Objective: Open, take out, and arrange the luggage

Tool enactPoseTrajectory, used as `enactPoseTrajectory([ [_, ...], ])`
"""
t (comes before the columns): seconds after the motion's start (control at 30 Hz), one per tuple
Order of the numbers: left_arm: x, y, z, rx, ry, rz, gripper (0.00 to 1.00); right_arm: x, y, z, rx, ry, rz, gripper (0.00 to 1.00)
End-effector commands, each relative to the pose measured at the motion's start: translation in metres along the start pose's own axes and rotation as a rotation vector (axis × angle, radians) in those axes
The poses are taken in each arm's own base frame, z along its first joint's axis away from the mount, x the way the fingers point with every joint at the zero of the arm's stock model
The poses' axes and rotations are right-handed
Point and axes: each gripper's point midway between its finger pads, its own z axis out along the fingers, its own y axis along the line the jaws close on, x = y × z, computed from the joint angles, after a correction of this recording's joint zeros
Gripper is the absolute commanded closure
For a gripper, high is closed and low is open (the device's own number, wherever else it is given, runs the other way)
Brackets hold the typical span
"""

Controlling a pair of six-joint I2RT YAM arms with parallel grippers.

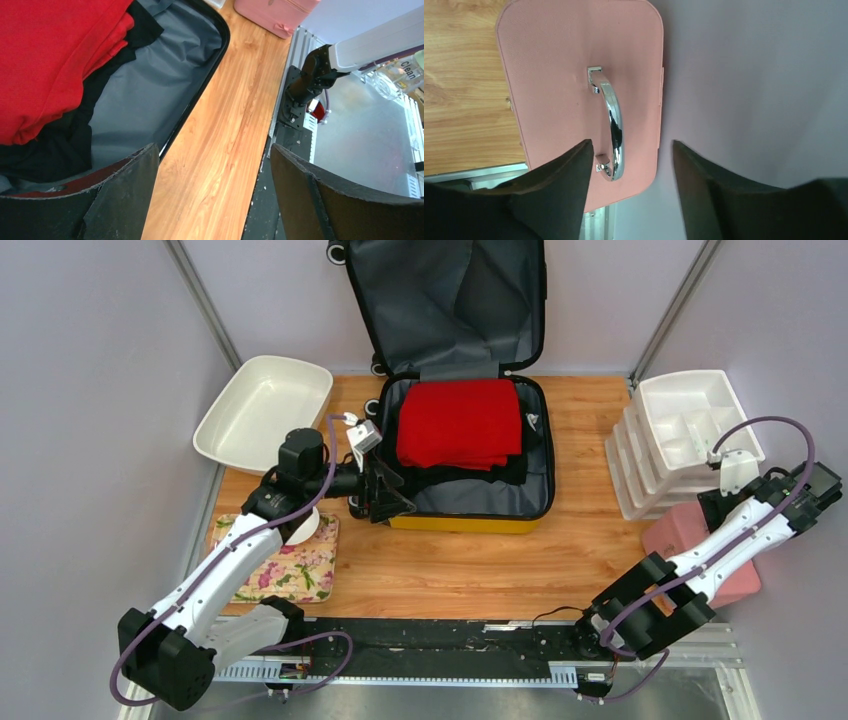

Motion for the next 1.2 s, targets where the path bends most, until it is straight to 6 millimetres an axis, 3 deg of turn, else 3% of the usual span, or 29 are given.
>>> enactPoseTrajectory([
  [0.0,-0.005,0.007,-0.005,-0.05,0.014,0.02,0.09,-0.015,-0.014,-0.018,0.083,-0.069,-0.015,0.32],
  [0.1,-0.012,0.019,-0.013,-0.099,0.011,-0.022,0.06,-0.028,-0.007,-0.037,0.064,-0.124,-0.016,0.28],
  [0.17,-0.018,0.039,-0.025,-0.172,0.011,-0.07,0.06,-0.036,0.005,-0.048,0.022,-0.158,-0.011,0.23],
  [0.23,-0.036,0.056,-0.038,-0.246,-0.005,-0.065,0.06,-0.051,0.021,-0.066,-0.016,-0.212,-0.029,0.21],
  [0.27,-0.032,0.082,-0.051,-0.334,0.015,-0.098,0.06,-0.058,0.029,-0.071,-0.039,-0.241,-0.027,0.2],
  [0.3,-0.044,0.092,-0.06,-0.375,0.007,-0.077,0.06,-0.064,0.034,-0.083,-0.036,-0.268,-0.037,0.18],
  [0.37,-0.034,0.132,-0.081,-0.503,0.071,-0.069,0.06,-0.074,0.056,-0.091,-0.092,-0.294,-0.044,0.16],
  [0.4,-0.044,0.145,-0.091,-0.557,0.078,-0.037,0.07,-0.079,0.063,-0.096,-0.103,-0.31,-0.053,0.16],
  [0.47,-0.032,0.186,-0.113,-0.664,0.137,-0.077,0.08,-0.093,0.083,-0.11,-0.142,-0.362,-0.09,0.15],
  [0.5,-0.042,0.198,-0.122,-0.692,0.132,-0.071,0.1,-0.097,0.09,-0.114,-0.158,-0.374,-0.077,0.14],
  [0.57,-0.025,0.233,-0.131,-0.741,0.202,-0.142,0.12,-0.112,0.107,-0.121,-0.206,-0.407,-0.106,0.14],
  [0.6,-0.035,0.246,-0.139,-0.773,0.202,-0.131,0.14,-0.116,0.115,-0.123,-0.235,-0.413,-0.073,0.14],
  [0.63,-0.021,0.266,-0.139,-0.783,0.24,-0.173,0.14,-0.123,0.127,-0.125,-0.278,-0.425,-0.096,0.14],
  [0.7,-0.022,0.291,-0.145,-0.838,0.262,-0.155,0.15,-0.129,0.139,-0.124,-0.323,-0.424,-0.066,0.13],
  [0.73,-0.008,0.309,-0.142,-0.846,0.291,-0.183,0.15,-0.135,0.147,-0.124,-0.347,-0.436,-0.087,0.13],
  [0.8,-0.011,0.332,-0.144,-0.882,0.306,-0.173,0.15,-0.139,0.158,-0.12,-0.371,-0.42,-0.105,0.13],
  [0.83,0.007,0.349,-0.141,-0.888,0.344,-0.209,0.15,-0.144,0.159,-0.119,-0.369,-0.425,-0.084,0.13],
  [0.87,0.004,0.361,-0.143,-0.906,0.354,-0.185,0.15,-0.145,0.159,-0.117,-0.364,-0.411,-0.082,0.13],
  [0.93,0.028,0.382,-0.138,-0.904,0.397,-0.211,0.15,-0.15,0.166,-0.117,-0.379,-0.405,-0.074,0.13],
  [0.97,0.024,0.39,-0.137,-0.901,0.399,-0.19,0.15,-0.15,0.166,-0.117,-0.378,-0.396,-0.077,0.13],
  [1.03,0.043,0.409,-0.131,-0.897,0.431,-0.209,0.16,-0.152,0.171,-0.119,-0.386,-0.383,-0.082,0.13],
  [1.07,0.037,0.419,-0.134,-0.921,0.431,-0.189,0.17,-0.151,0.169,-0.117,-0.375,-0.37,-0.082,0.13],
  [1.17,0.054,0.434,-0.13,-0.901,0.466,-0.18,0.23,-0.157,0.172,-0.121,-0.393,-0.34,-0.079,0.13],
])
